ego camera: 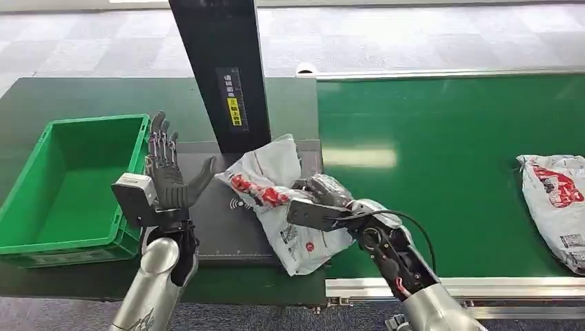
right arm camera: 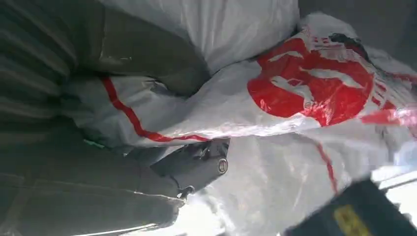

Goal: Moved the parcel from conveyor to table for the left to box.

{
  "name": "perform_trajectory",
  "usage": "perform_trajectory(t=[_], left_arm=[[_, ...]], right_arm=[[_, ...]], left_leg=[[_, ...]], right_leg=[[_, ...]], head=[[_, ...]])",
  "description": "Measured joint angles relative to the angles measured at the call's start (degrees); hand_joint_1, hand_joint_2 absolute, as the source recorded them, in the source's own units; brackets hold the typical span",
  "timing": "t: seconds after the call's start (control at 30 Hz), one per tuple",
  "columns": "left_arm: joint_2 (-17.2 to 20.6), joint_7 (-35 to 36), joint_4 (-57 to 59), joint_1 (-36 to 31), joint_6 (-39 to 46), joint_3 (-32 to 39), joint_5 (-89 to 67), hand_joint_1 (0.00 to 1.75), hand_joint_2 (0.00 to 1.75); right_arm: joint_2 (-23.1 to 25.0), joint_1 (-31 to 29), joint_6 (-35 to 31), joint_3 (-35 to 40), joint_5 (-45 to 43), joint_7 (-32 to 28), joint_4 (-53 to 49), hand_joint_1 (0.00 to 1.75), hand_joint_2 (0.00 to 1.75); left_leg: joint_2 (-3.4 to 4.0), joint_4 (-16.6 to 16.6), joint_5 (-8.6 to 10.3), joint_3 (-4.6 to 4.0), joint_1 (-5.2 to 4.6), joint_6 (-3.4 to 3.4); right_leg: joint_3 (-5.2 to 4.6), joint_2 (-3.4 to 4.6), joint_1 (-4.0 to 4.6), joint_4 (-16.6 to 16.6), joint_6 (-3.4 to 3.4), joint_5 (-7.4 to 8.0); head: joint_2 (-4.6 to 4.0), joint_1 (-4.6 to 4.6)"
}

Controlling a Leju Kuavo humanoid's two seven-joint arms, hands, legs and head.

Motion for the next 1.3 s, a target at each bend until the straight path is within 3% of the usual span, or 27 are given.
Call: perform_trajectory(t=[0.33,0.37,0.4,0.43,0.67,0.93,1.17,1.3], left_arm=[[0.2,0.5,1.0,-0.7,1.5,-0.5,-0.6,0.00,1.75],[0.2,0.5,1.0,-0.7,1.5,-0.5,-0.6,0.00,1.75],[0.2,0.5,1.0,-0.7,1.5,-0.5,-0.6,0.00,1.75],[0.2,0.5,1.0,-0.6,1.4,-0.5,-0.6,0.00,1.75],[0.5,2.1,1.0,0.6,0.1,-0.5,-0.6,0.00,1.75],[0.5,1.4,1.5,0.9,-1.1,-0.4,-1.2,0.00,1.75],[0.4,0.0,2.3,0.8,-0.7,-0.4,-1.8,0.00,1.75],[0.2,-1.1,3.0,0.3,-1.8,-0.4,-1.4,0.00,1.75]], right_arm=[[3.4,-4.4,1.5,6.2,-2.1,-1.9,8.1,1.75,1.75],[3.5,-4.5,1.4,6.4,-2.2,-1.9,8.3,1.12,1.75],[3.6,-4.6,1.0,6.5,-2.3,-1.9,8.5,0.21,1.75],[3.7,-4.6,-0.2,6.6,-2.5,-1.6,8.8,0.03,1.75],[5.1,-3.9,-14.6,2.1,-12.8,-2.3,9.3,0.00,1.75],[5.9,-2.3,-16.9,-6.1,-19.8,-5.8,9.3,0.00,1.75],[6.6,-1.4,-17.5,-8.7,-21.2,-6.9,9.3,0.00,1.75],[6.9,-0.5,-12.9,-10.8,-26.3,-8.1,9.3,0.00,1.75]], left_leg=[[0.07,0.0,-0.01,0.03,0.00,0.01],[0.07,0.0,-0.01,0.03,0.00,0.01],[0.06,0.0,-0.01,0.03,0.00,0.01],[0.06,0.0,-0.01,0.03,0.00,0.00],[0.06,0.0,-0.01,0.04,-0.01,0.01],[0.07,0.0,-0.01,0.05,-0.01,0.01],[0.07,0.0,-0.01,0.07,-0.01,0.01],[0.07,0.0,-0.01,0.06,-0.01,0.01]], right_leg=[[0.00,0.02,0.00,0.0,0.00,0.00],[0.00,0.02,0.00,0.0,0.00,0.00],[0.01,0.02,0.00,0.0,0.00,0.00],[0.01,0.02,0.00,0.0,0.00,0.00],[0.01,0.02,0.00,0.0,0.00,0.00],[0.00,0.02,-0.02,0.0,0.00,0.00],[0.00,0.04,0.00,0.0,0.00,0.00],[0.01,0.03,-0.01,0.0,0.00,0.00]], head=[[0.00,0.00],[0.00,0.00],[0.00,0.00],[0.00,0.00],[0.00,0.00],[-0.02,-0.02],[0.00,0.00],[0.00,0.00]])
